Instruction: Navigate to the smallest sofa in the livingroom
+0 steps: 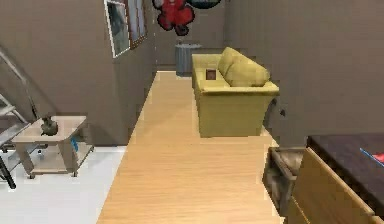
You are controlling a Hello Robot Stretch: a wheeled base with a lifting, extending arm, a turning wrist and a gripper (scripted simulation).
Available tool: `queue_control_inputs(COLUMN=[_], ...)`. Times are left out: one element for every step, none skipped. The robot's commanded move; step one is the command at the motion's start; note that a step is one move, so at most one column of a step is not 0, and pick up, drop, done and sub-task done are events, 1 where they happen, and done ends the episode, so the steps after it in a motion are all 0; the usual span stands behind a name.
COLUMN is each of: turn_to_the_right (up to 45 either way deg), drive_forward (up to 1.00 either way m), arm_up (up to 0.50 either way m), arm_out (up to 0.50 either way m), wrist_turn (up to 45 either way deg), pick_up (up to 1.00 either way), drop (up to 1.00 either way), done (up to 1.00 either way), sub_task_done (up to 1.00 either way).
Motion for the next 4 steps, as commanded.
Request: queue_control_inputs(turn_to_the_right=[0.0,6.0,0.0,45.0], drive_forward=[1.0,0.0,0.6,0.0], arm_up=[0.0,0.0,0.0,0.0], arm_out=[0.0,0.0,0.0,0.0], wrist_turn=[0.0,0.0,0.0,0.0], pick_up=[0.0,0.0,0.0,0.0], drop=[0.0,0.0,0.0,0.0], done=[0.0,0.0,0.0,0.0], sub_task_done=[0.0,0.0,0.0,0.0])
